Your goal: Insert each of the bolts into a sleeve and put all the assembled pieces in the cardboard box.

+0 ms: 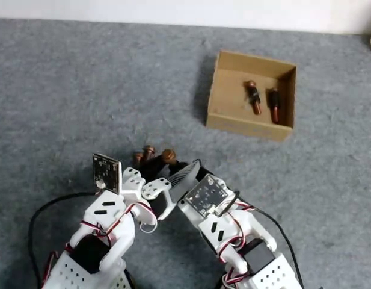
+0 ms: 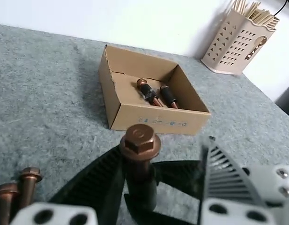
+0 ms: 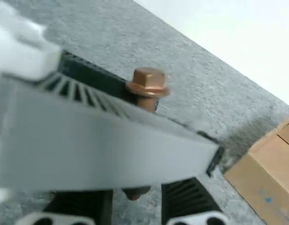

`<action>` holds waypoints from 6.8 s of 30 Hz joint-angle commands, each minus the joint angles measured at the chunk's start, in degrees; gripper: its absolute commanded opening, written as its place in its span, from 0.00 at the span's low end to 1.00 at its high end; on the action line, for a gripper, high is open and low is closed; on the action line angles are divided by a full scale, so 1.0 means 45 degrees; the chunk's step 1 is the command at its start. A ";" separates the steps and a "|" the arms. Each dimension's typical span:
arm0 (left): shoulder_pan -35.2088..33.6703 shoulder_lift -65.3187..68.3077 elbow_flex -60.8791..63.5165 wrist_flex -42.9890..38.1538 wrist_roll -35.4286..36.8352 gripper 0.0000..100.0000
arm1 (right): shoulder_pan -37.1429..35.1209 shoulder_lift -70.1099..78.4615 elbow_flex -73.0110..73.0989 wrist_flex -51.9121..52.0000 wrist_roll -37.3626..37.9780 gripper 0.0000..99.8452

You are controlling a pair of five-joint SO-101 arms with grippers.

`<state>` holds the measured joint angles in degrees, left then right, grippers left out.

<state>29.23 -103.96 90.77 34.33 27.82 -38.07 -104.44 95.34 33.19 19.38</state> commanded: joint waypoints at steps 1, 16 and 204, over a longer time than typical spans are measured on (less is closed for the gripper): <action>-0.0479 -0.0068 -0.0459 -0.0078 -0.0137 0.23 | 0.0400 -0.0186 -0.0088 0.0029 0.0176 0.00; -0.2022 -0.0049 -0.0791 -0.0078 -0.0039 0.23 | 0.0381 -0.0186 -0.0049 0.0029 0.0176 0.00; -0.9231 -0.0049 0.0440 -0.3087 -0.0234 0.01 | -0.1612 2.5758 -1.6010 0.3663 -0.3653 0.31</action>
<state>-12.09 -104.04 95.52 20.53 26.59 -45.63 11.52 23.78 50.42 3.74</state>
